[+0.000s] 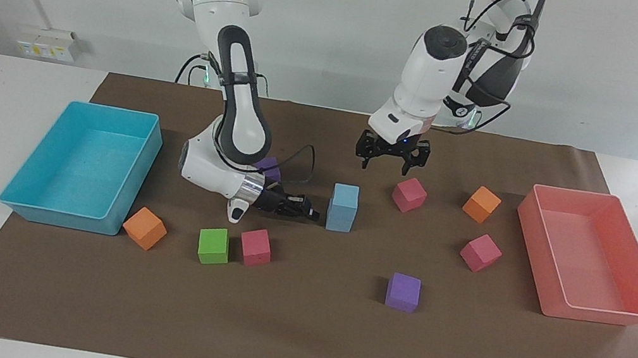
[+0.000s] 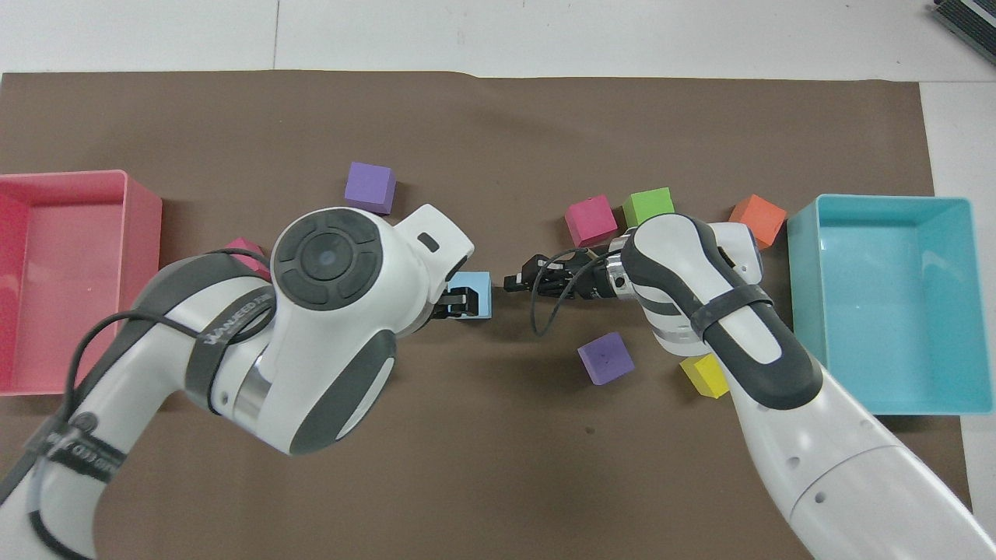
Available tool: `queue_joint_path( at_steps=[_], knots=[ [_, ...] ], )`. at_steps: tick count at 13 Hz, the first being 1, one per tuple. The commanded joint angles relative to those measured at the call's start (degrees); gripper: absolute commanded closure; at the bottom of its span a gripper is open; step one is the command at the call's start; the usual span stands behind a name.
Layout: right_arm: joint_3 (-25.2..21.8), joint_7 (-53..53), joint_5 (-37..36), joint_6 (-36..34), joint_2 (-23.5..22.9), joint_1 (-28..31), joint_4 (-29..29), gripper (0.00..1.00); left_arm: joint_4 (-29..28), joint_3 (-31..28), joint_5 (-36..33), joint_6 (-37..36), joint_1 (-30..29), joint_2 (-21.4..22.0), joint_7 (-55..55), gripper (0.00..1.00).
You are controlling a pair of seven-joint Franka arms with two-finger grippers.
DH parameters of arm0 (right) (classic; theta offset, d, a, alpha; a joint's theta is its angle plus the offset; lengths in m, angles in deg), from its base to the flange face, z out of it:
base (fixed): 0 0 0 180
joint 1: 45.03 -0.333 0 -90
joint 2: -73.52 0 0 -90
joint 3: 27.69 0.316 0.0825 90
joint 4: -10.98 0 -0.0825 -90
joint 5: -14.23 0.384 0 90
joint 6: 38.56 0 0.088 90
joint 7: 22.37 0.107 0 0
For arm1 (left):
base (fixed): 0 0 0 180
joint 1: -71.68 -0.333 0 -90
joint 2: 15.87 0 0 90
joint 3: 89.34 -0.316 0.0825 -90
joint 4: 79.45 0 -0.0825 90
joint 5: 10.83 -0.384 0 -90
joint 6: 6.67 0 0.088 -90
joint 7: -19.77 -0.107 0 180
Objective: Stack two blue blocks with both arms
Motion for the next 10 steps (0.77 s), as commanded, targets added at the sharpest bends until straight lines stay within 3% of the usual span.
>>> queue_joint_path(
  at_steps=[1, 4, 7, 8, 10],
  knots=[
    [0.3, 0.3, -6.1, 0.7, 3.2, 2.0, -0.6, 1.00, -3.4, 0.1, 0.1, -0.7, -6.4, 5.7, -5.1, 0.00],
    [0.3, 3.3, -13.7, 0.7, 5.3, 4.1, -0.4, 1.00, 0.4, 0.2, 0.1, -3.6, -13.4, 5.7, -15.8, 0.00],
    [0.2, 6.1, -22.9, 0.5, 7.0, 6.1, 0.3, 1.00, 7.2, 0.1, 0.2, -11.4, -18.4, 5.2, -24.0, 0.00],
    [0.2, 8.8, -27.4, 0.5, 8.0, 6.5, 0.6, 0.92, 10.2, 0.1, 0.6, -12.9, -20.1, 4.8, -24.6, 0.00],
    [0.2, 13.2, -36.0, 0.4, 9.8, 6.7, 1.0, 0.36, 16.1, 0.1, 0.6, -18.0, -22.2, 2.6, -24.7, 0.00]
  ],
)
